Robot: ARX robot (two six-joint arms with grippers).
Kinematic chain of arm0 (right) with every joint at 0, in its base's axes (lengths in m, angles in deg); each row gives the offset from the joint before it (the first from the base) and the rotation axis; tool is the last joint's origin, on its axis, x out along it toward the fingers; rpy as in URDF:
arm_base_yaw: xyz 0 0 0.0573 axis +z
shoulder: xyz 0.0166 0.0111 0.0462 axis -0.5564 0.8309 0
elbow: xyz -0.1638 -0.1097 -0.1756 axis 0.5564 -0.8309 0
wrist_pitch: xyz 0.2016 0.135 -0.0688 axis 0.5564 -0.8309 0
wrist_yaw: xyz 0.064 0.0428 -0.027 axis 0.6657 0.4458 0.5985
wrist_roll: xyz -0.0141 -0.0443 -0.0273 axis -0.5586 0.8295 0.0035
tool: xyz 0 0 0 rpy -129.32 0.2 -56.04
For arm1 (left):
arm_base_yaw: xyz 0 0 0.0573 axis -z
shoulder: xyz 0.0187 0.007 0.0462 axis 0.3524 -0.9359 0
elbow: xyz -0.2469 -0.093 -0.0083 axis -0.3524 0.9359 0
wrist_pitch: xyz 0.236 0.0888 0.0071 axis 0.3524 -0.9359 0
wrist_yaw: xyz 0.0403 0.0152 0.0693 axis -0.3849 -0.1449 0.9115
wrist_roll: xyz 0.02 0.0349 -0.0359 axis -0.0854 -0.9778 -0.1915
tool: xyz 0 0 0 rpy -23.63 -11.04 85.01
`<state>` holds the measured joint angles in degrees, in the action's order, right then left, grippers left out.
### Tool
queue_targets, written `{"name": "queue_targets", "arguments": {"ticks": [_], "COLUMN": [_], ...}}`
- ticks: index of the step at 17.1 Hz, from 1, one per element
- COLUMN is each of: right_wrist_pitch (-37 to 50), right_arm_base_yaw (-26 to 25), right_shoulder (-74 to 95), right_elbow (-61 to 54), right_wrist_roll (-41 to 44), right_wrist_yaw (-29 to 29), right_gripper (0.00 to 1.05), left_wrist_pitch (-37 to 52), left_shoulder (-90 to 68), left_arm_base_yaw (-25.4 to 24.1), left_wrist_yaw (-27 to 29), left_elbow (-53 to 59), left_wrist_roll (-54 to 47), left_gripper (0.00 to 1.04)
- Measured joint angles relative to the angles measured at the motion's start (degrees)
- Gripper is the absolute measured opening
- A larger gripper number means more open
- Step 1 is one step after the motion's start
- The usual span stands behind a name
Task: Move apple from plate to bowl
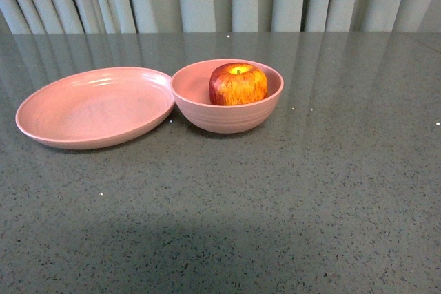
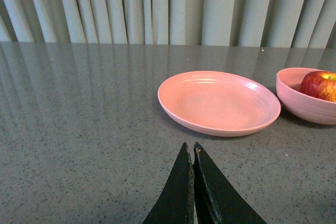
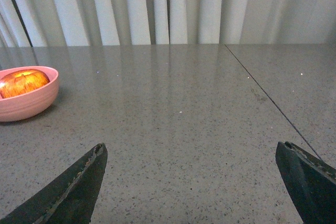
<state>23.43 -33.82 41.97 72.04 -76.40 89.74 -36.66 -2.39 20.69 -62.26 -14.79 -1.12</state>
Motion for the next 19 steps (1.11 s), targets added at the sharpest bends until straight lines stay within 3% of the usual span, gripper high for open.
{"name": "queue_targets", "arguments": {"ticks": [4, 8, 10, 13, 19], "right_wrist_pitch": [0.0, 0.0, 0.0, 0.0, 0.0], "right_arm_base_yaw": [0.0, 0.0, 0.0, 0.0, 0.0], "right_shoulder": [0.0, 0.0, 0.0, 0.0, 0.0], "right_elbow": [0.0, 0.0, 0.0, 0.0, 0.0], "right_wrist_roll": [0.0, 0.0, 0.0, 0.0, 0.0], "right_wrist_yaw": [0.0, 0.0, 0.0, 0.0, 0.0], "right_gripper": [0.98, 0.98, 0.98, 0.98, 0.98], "left_wrist_pitch": [0.0, 0.0, 0.0, 0.0, 0.0], "left_shoulder": [0.0, 0.0, 0.0, 0.0, 0.0], "left_arm_base_yaw": [0.0, 0.0, 0.0, 0.0, 0.0], "left_wrist_yaw": [0.0, 0.0, 0.0, 0.0, 0.0], "left_elbow": [0.0, 0.0, 0.0, 0.0, 0.0], "left_wrist_roll": [0.0, 0.0, 0.0, -0.2, -0.2], "left_gripper": [0.04, 0.48, 0.75, 1.0, 0.98]}}
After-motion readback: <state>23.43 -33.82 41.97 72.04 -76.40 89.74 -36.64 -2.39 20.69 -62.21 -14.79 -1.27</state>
